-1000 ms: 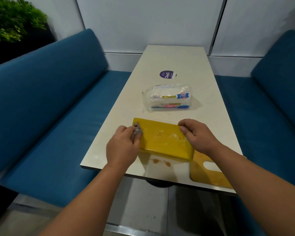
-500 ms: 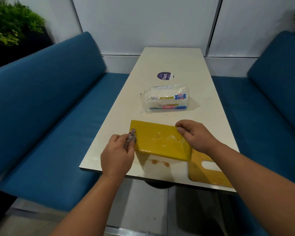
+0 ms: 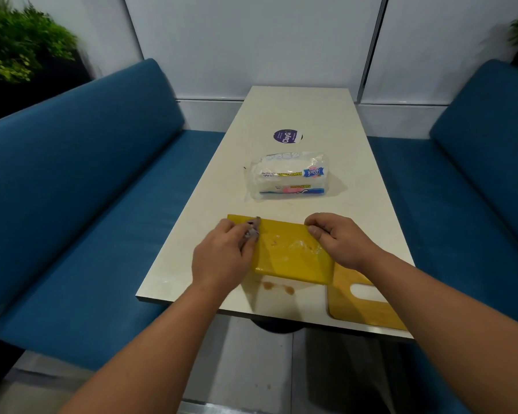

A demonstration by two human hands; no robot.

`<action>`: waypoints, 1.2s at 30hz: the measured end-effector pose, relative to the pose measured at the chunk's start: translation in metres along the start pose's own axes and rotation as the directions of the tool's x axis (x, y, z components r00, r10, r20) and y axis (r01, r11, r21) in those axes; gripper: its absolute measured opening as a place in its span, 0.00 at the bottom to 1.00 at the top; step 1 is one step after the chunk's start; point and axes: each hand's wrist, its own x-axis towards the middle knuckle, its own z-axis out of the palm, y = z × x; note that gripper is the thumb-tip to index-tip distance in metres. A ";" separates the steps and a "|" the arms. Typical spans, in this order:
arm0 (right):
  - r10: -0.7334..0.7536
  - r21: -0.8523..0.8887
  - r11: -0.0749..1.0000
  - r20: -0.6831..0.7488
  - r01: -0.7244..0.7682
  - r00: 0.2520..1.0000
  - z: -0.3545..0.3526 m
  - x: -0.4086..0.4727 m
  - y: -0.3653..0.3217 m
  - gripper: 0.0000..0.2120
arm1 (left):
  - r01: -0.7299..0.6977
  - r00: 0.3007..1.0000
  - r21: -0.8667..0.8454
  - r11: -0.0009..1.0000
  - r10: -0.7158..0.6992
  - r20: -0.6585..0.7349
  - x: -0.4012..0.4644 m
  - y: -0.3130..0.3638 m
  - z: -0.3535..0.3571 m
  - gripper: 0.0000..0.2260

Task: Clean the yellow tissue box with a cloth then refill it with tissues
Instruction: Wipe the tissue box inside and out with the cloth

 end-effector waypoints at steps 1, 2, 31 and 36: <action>-0.004 -0.003 1.000 0.000 0.004 1.000 0.000 0.000 0.000 0.12 | 0.071 0.997 -0.003 0.997 -0.071 -0.020 0.004 -0.004 -0.002 0.12; -0.009 -0.004 1.000 -0.001 0.009 1.000 0.000 0.000 0.000 0.12 | 0.133 0.990 -0.019 0.991 -0.133 -0.047 0.007 -0.008 -0.003 0.12; -0.030 -0.042 0.999 0.011 0.031 0.999 -0.002 0.002 0.002 0.12 | -0.432 0.892 0.120 0.894 0.403 0.206 0.014 -0.028 -0.023 0.17; -0.039 -0.052 0.998 0.014 0.040 0.999 -0.002 0.002 0.001 0.12 | -0.528 0.829 0.072 0.846 0.495 0.260 0.012 -0.015 -0.020 0.16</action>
